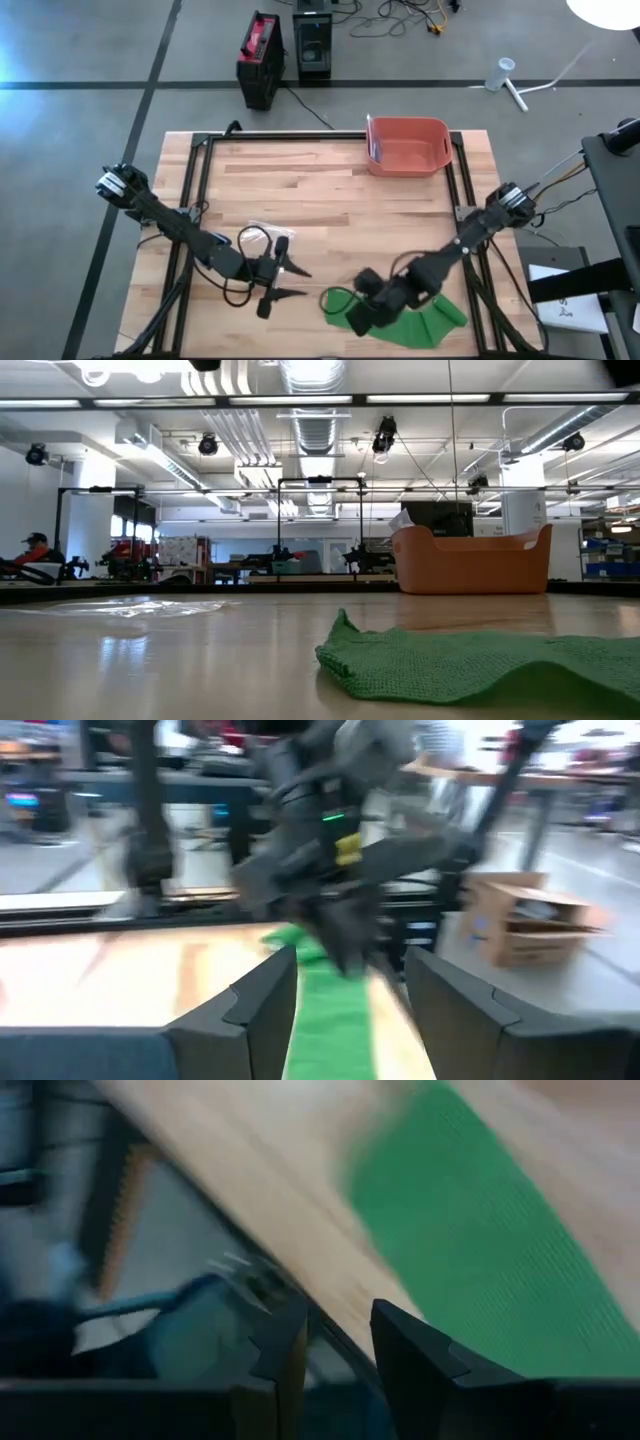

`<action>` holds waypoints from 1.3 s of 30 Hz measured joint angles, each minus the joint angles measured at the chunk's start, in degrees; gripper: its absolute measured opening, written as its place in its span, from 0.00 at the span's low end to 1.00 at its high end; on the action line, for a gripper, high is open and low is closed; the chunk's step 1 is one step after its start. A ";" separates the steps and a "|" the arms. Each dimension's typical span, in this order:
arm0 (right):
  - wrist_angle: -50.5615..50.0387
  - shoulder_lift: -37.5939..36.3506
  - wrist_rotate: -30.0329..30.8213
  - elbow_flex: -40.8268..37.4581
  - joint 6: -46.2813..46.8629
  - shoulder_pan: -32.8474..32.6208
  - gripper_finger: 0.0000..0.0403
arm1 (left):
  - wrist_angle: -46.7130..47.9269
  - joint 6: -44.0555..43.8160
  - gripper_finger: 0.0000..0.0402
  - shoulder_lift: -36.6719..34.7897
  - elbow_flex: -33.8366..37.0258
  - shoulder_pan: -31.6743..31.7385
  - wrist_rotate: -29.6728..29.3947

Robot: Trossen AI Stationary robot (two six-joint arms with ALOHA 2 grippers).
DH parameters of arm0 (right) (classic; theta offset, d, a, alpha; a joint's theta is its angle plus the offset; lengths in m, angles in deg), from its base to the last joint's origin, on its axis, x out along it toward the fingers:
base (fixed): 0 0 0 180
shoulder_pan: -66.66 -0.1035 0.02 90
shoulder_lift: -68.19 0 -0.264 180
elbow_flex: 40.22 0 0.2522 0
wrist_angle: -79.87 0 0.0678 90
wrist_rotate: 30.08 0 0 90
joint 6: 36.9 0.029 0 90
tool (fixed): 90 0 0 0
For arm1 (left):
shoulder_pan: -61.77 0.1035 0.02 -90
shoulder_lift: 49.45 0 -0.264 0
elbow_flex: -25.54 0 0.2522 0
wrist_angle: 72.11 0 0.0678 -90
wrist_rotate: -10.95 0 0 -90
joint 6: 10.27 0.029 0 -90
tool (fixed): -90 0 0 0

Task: Roll bandage
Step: Roll the green bandage

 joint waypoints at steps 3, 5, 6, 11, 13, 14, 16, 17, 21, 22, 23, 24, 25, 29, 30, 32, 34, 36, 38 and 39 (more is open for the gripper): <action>-7.42 0.00 -6.69 -0.02 10.17 -2.81 0.29 | 0.18 -1.56 0.44 0.02 0.86 -0.54 5.58; -12.37 0.00 -9.89 -0.02 14.26 -4.20 0.31 | 0.12 -2.90 0.44 0.02 1.35 -0.93 8.81; -14.51 0.00 -10.54 -0.02 15.73 -4.73 0.33 | 0.05 -3.59 0.44 0.02 1.56 -1.21 10.04; -26.13 0.00 -15.85 -0.02 19.05 -5.22 0.42 | 1.57 -7.86 0.44 0.02 3.09 -3.70 13.15; -33.04 0.00 -21.67 -0.02 17.78 -5.49 0.46 | 1.76 -9.72 0.44 0.02 4.37 -5.45 14.32; -36.40 0.00 -23.26 -0.04 16.19 -5.81 0.47 | 1.81 -10.61 0.44 0.02 5.12 -6.45 14.82; -39.11 0.00 -24.17 -0.35 12.88 -6.63 0.48 | 1.89 -12.62 0.44 0.02 6.46 -8.66 15.83; -38.77 0.00 -24.11 -0.69 11.34 -7.01 0.49 | 1.92 -13.90 0.44 0.02 7.15 -9.85 15.83; -38.07 0.00 -24.41 -2.20 9.87 -8.43 0.48 | 1.66 -19.33 0.44 0.02 9.03 -14.80 15.76; -37.44 0.00 -24.66 -2.63 9.91 -8.61 0.48 | 1.66 -20.30 0.44 0.02 9.39 -16.03 15.63; -36.90 0.00 -24.67 -2.95 9.81 -8.87 0.47 | 1.72 -20.99 0.44 0.02 9.60 -17.13 15.30; -36.43 0.00 -24.70 -3.31 9.46 -9.09 0.47 | 1.62 -21.65 0.44 0.02 9.68 -18.28 14.66; -36.28 0.00 -24.82 -3.84 9.20 -9.30 0.47 | 1.46 -22.60 0.44 0.02 9.79 -19.50 13.60; -34.93 0.00 -25.94 -7.43 11.04 -9.83 0.47 | 1.50 -26.73 0.44 0.02 10.13 -24.62 5.86; -33.92 0.00 -26.85 -8.39 10.95 -9.83 0.48 | 1.45 -26.73 0.44 0.02 10.13 -25.75 4.32; -31.91 0.00 -29.16 -10.60 9.57 -10.02 0.49 | 1.42 -25.97 0.44 0.02 9.99 -27.46 2.67; -31.11 0.00 -30.85 -12.70 8.92 -10.05 0.51 | 1.27 -25.76 0.44 0.02 9.70 -27.88 2.46; -29.64 0.00 -31.15 -14.72 8.24 -10.07 0.53 | 1.15 -25.75 0.44 0.02 9.56 -27.88 2.13; -25.46 0.00 -31.56 -16.82 6.91 -10.05 0.55 | 1.24 -25.72 0.44 0.02 9.56 -27.84 1.66; -22.57 0.00 -32.22 -18.07 6.31 -10.05 0.55 | 1.23 -25.63 0.44 0.02 9.58 -27.78 1.39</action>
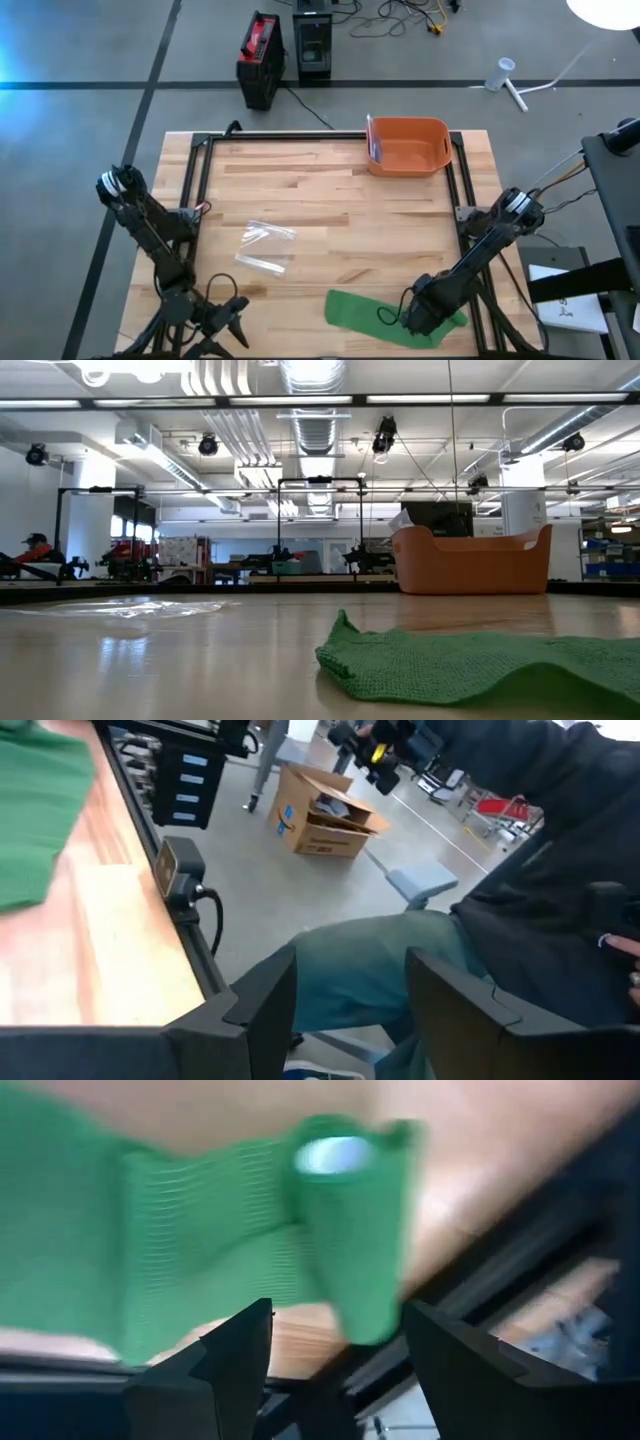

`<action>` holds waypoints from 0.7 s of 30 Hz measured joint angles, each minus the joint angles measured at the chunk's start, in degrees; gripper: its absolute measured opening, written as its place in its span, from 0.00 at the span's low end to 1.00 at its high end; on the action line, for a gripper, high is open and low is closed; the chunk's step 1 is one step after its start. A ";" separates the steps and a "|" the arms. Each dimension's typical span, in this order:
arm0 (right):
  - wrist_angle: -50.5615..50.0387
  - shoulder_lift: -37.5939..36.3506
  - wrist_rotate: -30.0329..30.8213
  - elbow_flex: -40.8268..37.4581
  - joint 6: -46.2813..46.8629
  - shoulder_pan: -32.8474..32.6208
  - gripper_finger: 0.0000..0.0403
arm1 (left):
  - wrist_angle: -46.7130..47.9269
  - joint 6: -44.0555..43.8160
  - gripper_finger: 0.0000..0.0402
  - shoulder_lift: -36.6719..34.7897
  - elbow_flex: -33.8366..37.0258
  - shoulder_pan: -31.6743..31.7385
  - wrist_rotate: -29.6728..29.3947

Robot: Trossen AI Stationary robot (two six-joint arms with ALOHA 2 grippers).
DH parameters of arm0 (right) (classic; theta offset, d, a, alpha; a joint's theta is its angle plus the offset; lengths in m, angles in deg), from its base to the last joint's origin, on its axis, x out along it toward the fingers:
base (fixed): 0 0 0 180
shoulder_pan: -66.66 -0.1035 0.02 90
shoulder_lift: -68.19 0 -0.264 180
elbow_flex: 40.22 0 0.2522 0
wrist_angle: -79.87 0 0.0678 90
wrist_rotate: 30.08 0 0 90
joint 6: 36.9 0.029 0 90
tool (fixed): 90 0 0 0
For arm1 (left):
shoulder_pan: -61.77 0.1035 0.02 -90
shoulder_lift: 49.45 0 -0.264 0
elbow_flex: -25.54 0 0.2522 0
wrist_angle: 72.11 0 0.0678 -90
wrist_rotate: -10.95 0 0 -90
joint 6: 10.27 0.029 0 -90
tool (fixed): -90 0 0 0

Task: Roll bandage
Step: Roll the green bandage

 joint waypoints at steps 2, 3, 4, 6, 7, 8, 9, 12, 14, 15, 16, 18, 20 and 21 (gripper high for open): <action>4.74 0.06 -1.98 -2.73 0.78 0.00 0.56 | -0.03 0.47 0.44 0.00 0.29 0.04 -1.11; 6.37 0.24 -2.75 -3.98 1.90 0.00 0.56 | 0.19 0.69 0.44 0.00 0.44 0.04 -1.49; 7.20 0.46 -3.21 -5.05 3.22 0.00 0.56 | 0.30 0.89 0.44 0.00 0.54 0.06 -1.83; 7.32 0.74 -3.34 -6.38 5.28 -0.02 0.56 | 0.25 1.73 0.44 0.00 0.55 0.08 -2.16; 7.44 0.78 -3.39 -6.61 6.03 -0.02 0.55 | 0.23 2.45 0.44 0.00 0.55 0.08 -2.15; 7.67 0.80 -3.44 -6.79 6.06 0.00 0.55 | 0.23 3.26 0.44 0.00 0.55 0.08 -2.15; 7.63 0.81 -3.45 -6.81 5.98 0.00 0.54 | 0.25 3.98 0.44 0.00 0.55 0.08 -2.15; 7.58 0.81 -3.52 -6.50 5.56 0.00 0.51 | 0.19 6.34 0.44 0.00 0.55 0.14 -2.49; 7.59 0.79 -3.52 -6.45 5.60 0.00 0.48 | 0.16 7.61 0.44 0.00 0.55 0.41 -2.58; 7.50 0.79 -3.63 -6.50 5.60 -0.02 0.47 | 0.07 7.89 0.44 0.00 0.55 0.54 -2.58; 7.48 0.79 -3.81 -6.64 5.62 -0.02 0.46 | 0.04 8.00 0.44 0.00 0.55 0.68 -2.60; 7.43 0.79 -3.95 -7.16 6.00 -0.02 0.44 | 0.04 8.10 0.44 0.00 0.55 0.96 -2.59; 7.38 0.79 -4.02 -7.76 6.59 0.00 0.42 | 0.04 8.15 0.44 0.00 0.55 1.16 -2.60; 7.43 0.79 -4.00 -8.06 7.09 0.00 0.41 | 0.04 8.15 0.44 0.00 0.55 1.25 -2.60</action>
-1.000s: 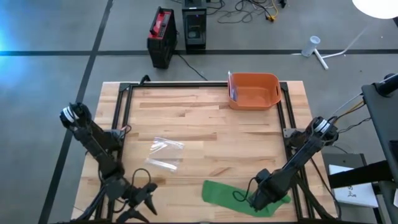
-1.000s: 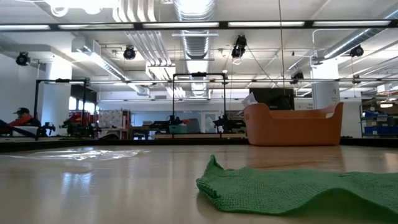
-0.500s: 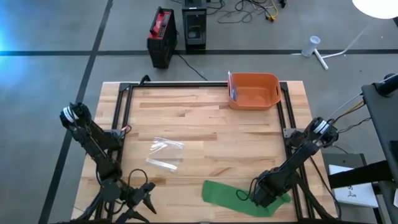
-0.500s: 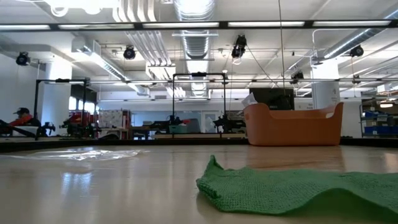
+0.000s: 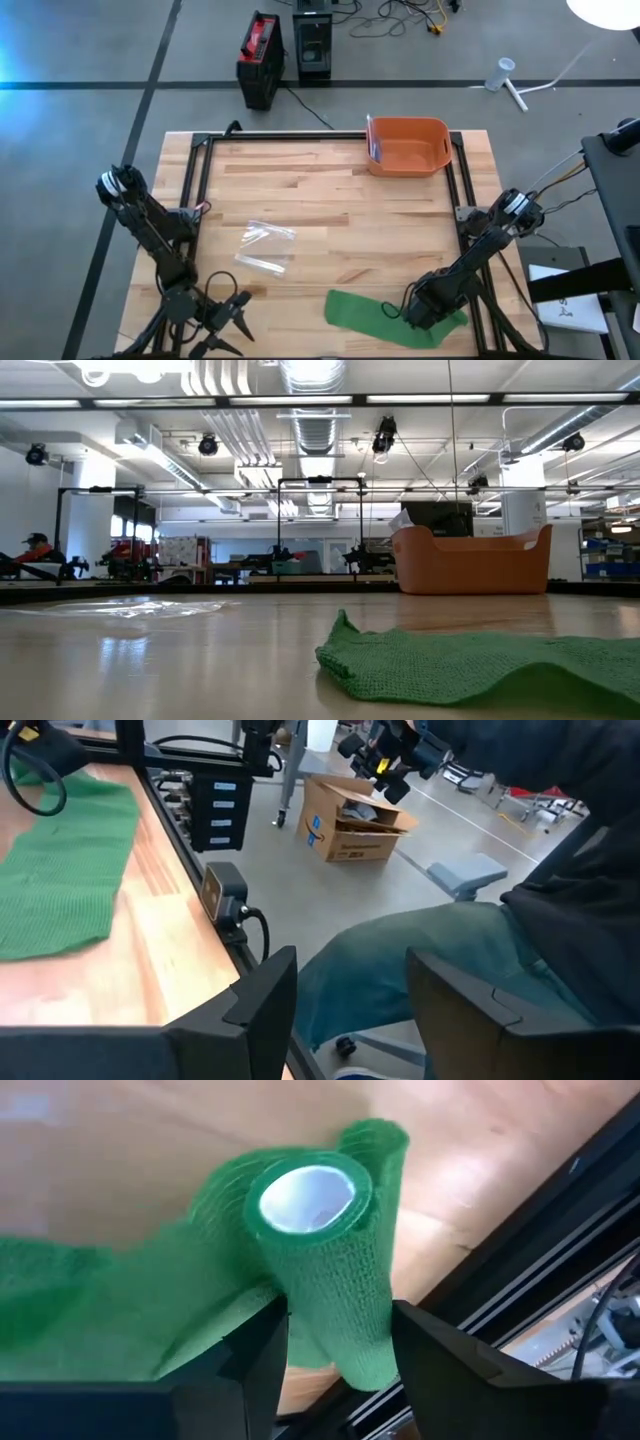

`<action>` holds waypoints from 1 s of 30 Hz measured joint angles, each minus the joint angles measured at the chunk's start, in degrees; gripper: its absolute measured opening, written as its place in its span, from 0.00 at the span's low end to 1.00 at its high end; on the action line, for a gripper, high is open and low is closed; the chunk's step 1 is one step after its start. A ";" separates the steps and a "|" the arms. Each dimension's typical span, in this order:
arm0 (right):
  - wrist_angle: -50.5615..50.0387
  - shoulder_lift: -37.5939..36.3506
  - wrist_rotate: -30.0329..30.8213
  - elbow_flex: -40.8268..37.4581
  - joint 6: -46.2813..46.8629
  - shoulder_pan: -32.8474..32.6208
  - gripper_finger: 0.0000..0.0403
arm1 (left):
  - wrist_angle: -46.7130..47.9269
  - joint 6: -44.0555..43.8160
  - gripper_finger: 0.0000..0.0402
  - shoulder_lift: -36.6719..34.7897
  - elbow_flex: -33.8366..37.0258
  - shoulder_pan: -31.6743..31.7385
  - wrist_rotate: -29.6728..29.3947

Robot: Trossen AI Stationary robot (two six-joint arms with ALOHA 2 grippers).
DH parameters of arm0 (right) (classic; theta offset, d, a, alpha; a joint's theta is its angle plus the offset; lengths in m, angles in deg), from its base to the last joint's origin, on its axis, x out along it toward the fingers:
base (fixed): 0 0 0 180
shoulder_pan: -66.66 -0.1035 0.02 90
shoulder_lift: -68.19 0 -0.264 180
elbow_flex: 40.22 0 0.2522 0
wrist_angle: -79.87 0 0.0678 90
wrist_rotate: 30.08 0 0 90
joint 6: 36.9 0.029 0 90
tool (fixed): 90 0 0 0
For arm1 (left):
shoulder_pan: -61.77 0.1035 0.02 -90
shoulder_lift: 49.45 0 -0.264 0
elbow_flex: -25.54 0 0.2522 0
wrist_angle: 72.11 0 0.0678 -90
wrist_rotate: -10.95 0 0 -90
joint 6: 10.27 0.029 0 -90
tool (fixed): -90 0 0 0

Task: Roll bandage
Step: Roll the green bandage

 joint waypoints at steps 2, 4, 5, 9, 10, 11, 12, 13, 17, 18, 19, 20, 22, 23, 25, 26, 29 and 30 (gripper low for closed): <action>-0.02 0.00 0.02 -0.35 0.56 0.00 0.40 | 0.02 0.00 0.44 0.00 0.00 0.12 0.00; 0.13 0.01 -0.08 -0.35 0.43 0.00 0.38 | 0.03 0.00 0.44 0.00 0.00 0.19 0.00; 0.14 0.00 -0.29 -0.35 0.19 0.00 0.37 | 0.02 0.00 0.44 0.00 0.00 0.19 0.00; 0.49 0.00 -3.55 0.12 -2.06 0.00 0.34 | 0.07 0.00 0.44 0.00 0.00 0.26 0.00; 0.51 -0.06 -3.90 0.33 -2.04 0.00 0.34 | 0.11 0.00 0.44 0.00 0.00 0.30 0.00; 0.49 -0.15 -3.86 0.50 -1.72 -0.02 0.34 | 0.11 0.00 0.44 0.00 0.00 0.34 0.00; 0.47 -0.19 -3.78 0.62 -1.51 -0.04 0.34 | 0.17 0.00 0.44 0.00 0.00 0.39 0.00; 0.49 -0.20 -3.66 0.81 -1.49 -0.03 0.34 | 0.17 0.00 0.44 0.00 0.00 0.41 0.00; 0.53 -0.20 -3.45 1.68 -1.55 0.00 0.38 | 0.20 0.00 0.44 0.00 0.00 0.41 -0.02; 0.53 -0.24 -3.48 1.80 -1.64 0.00 0.40 | 0.20 0.00 0.44 0.00 0.00 0.41 0.00; 0.53 -0.26 -3.45 1.90 -1.96 0.00 0.42 | 0.20 0.00 0.44 0.00 0.00 0.41 0.00; 0.51 -0.30 -3.46 1.94 -1.95 0.00 0.44 | 0.19 0.00 0.44 0.00 0.00 0.41 -0.01; 0.50 -0.33 -3.39 1.96 -1.53 0.00 0.47 | 0.20 0.00 0.44 0.00 0.00 0.41 0.00; 0.51 -0.33 -3.36 1.96 -1.49 0.00 0.48 | 0.20 0.00 0.44 0.00 0.00 0.41 -0.01; 0.60 -0.35 -2.78 2.10 -1.74 0.00 0.49 | 0.17 0.00 0.44 0.00 0.00 0.41 -0.01; 0.67 -0.35 -1.97 2.28 -2.10 0.00 0.49 | 0.20 0.00 0.44 0.00 0.00 0.41 0.00; 0.54 -0.35 -0.10 2.29 -1.97 0.00 0.49 | 0.17 0.00 0.44 0.00 0.00 0.41 -0.01; 0.36 -0.35 0.27 2.13 -1.37 0.00 0.49 | 0.17 0.00 0.44 0.00 0.00 0.41 -0.02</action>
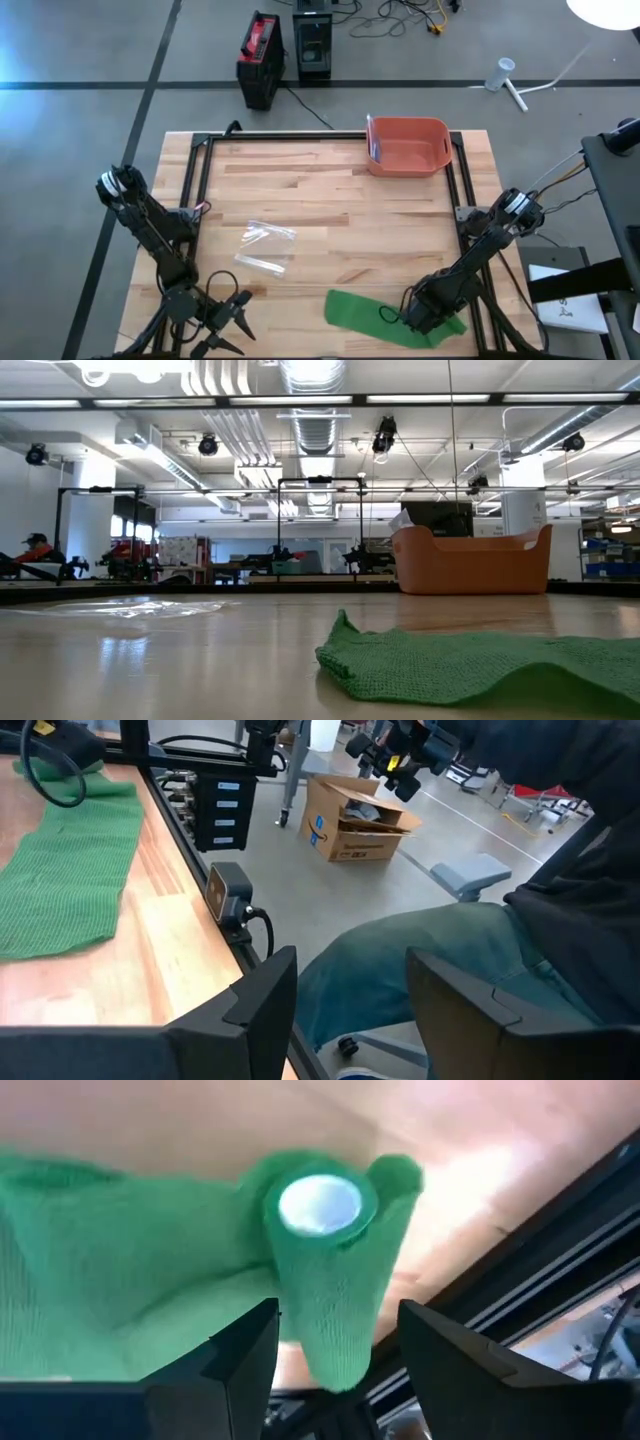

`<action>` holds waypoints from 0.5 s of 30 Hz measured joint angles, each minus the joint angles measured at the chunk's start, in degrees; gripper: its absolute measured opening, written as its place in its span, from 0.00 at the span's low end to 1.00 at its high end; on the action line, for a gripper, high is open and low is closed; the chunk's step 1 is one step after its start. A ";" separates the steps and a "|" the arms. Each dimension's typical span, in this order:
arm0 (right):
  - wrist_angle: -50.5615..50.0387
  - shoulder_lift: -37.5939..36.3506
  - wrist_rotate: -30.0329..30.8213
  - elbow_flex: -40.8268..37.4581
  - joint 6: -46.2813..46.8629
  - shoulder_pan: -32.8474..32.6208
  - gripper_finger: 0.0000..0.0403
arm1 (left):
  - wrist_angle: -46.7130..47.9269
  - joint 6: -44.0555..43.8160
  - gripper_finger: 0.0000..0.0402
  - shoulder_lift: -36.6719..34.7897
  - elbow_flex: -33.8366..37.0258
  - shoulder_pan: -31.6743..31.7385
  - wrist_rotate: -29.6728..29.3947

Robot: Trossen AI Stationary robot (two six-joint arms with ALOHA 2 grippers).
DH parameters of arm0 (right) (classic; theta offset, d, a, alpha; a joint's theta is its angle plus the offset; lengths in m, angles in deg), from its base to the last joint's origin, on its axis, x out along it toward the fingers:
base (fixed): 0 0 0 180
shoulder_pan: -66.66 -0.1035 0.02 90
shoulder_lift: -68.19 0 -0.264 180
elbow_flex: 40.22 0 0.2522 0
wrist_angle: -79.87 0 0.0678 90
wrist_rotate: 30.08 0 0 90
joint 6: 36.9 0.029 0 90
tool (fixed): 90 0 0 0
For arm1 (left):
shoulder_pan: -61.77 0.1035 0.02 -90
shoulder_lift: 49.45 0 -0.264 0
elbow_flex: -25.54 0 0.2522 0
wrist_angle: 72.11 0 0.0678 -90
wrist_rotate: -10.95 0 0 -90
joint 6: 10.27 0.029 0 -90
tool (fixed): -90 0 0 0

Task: Roll bandage
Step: Roll the green bandage

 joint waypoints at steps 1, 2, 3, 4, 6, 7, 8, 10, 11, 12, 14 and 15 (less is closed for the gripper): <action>-0.13 0.00 0.42 -0.25 0.62 0.00 0.48 | 0.00 0.00 0.44 0.00 0.00 0.00 -0.01; -0.13 0.00 0.84 -0.52 1.48 0.00 0.47 | -0.02 0.00 0.44 0.00 0.00 0.00 0.00; -0.08 0.00 1.38 -0.71 2.31 0.00 0.46 | -0.02 -0.01 0.44 0.00 0.00 0.00 0.02; 0.18 0.00 2.16 -0.85 3.45 0.00 0.44 | -0.02 -0.02 0.44 0.00 0.00 0.00 0.00; 1.74 0.00 4.36 -1.17 4.79 0.00 0.41 | -0.02 -0.02 0.44 0.00 0.00 0.00 0.00; 2.32 0.00 5.03 -1.32 4.89 0.00 0.39 | -0.02 -0.02 0.44 0.00 0.00 0.00 -0.01; 2.58 -0.06 5.38 -1.55 4.90 0.00 0.38 | -0.02 -0.01 0.44 0.00 0.00 0.00 0.02; 2.81 -0.11 5.50 -1.87 4.82 0.00 0.34 | -0.01 -0.02 0.44 0.00 0.00 0.00 0.00; 2.89 -0.16 5.46 -2.05 4.75 0.00 0.33 | 0.07 -0.01 0.44 0.00 0.00 0.00 -0.01; 2.91 -0.17 5.44 -2.11 4.75 0.00 0.31 | 0.08 -0.02 0.44 0.00 0.00 0.00 -0.01; 2.91 -0.21 5.44 -2.38 4.57 0.00 0.28 | 0.11 0.00 0.44 0.00 0.00 0.00 -0.03; 2.91 -0.22 5.44 -2.43 4.55 0.00 0.27 | 0.16 0.00 0.44 0.00 0.00 0.01 -0.03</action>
